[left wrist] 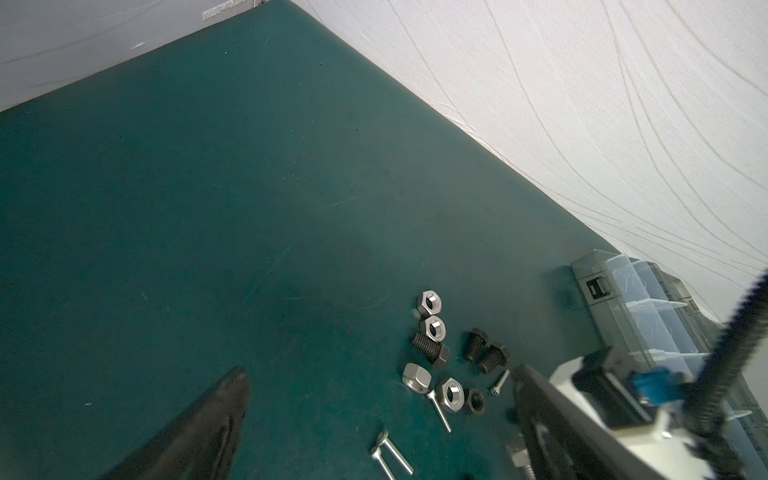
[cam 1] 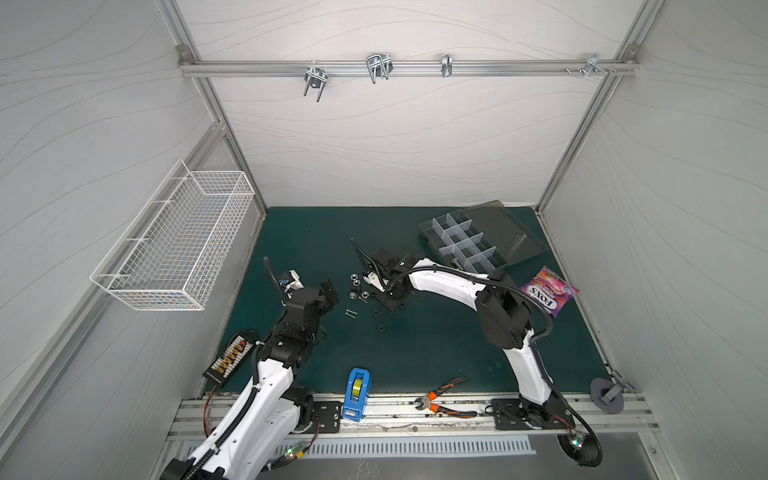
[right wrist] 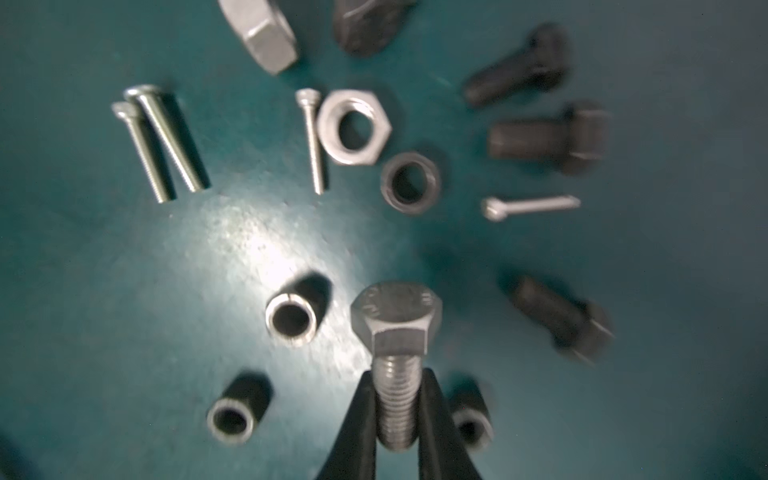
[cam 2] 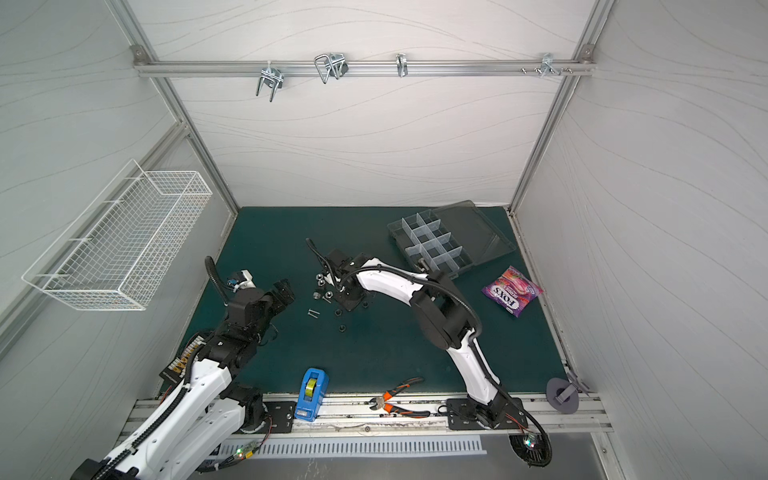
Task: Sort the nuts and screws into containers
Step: 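Carry the silver bolt into the organizer compartment with other bolts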
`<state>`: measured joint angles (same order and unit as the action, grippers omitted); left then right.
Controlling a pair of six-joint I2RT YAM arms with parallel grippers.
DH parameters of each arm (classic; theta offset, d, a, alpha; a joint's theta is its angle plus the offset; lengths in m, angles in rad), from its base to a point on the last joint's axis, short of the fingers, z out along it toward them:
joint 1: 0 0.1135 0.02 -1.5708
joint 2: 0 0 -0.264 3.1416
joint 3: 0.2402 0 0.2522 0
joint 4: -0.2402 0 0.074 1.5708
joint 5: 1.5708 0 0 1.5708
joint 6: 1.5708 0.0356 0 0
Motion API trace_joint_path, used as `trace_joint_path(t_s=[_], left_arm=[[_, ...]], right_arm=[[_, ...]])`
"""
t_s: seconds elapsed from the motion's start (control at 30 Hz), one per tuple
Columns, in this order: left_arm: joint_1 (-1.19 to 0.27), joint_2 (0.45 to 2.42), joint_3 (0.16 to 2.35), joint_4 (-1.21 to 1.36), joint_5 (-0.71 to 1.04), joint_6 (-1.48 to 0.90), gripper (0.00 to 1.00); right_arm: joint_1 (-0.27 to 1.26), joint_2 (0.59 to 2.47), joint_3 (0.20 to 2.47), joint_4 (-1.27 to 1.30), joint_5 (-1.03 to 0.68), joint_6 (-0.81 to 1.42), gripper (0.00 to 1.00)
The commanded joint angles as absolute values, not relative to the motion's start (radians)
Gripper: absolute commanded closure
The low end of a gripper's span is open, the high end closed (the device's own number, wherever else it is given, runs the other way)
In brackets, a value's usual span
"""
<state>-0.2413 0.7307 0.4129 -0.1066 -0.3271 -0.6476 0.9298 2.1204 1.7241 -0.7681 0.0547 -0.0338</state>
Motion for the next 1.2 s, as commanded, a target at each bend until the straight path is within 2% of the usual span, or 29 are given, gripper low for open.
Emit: trace_joint_path(t_s=[0.0,0.3,0.57,1.1,1.17], left_arm=[[-0.242,0.726,0.442,-0.084,-0.35,-0.654,0.0],[-0.243,0.755,0.458,-0.077,-0.331,-0.653,0.0],[-0.242,0.757,0.456,-0.072,-0.331,-0.655,0.0],[-0.243,0.75,0.453,-0.08,-0.327,-0.652,0.0],[-0.242,0.753,0.453,-0.078,-0.328,-0.654,0.0]], right_arm=[[0.882,2.002,1.692,-0.759,0.065,-0.008,1.0],[0.645,1.862,1.557,-0.778,0.139,0.038,1.0],[0.465,1.862,1.514,-0.788,0.17,0.052,1.0],[0.414,1.967,1.539,-0.805,0.277,0.078,1.0],[0.413,1.97,1.536,-0.806,0.29,0.084,0.97]])
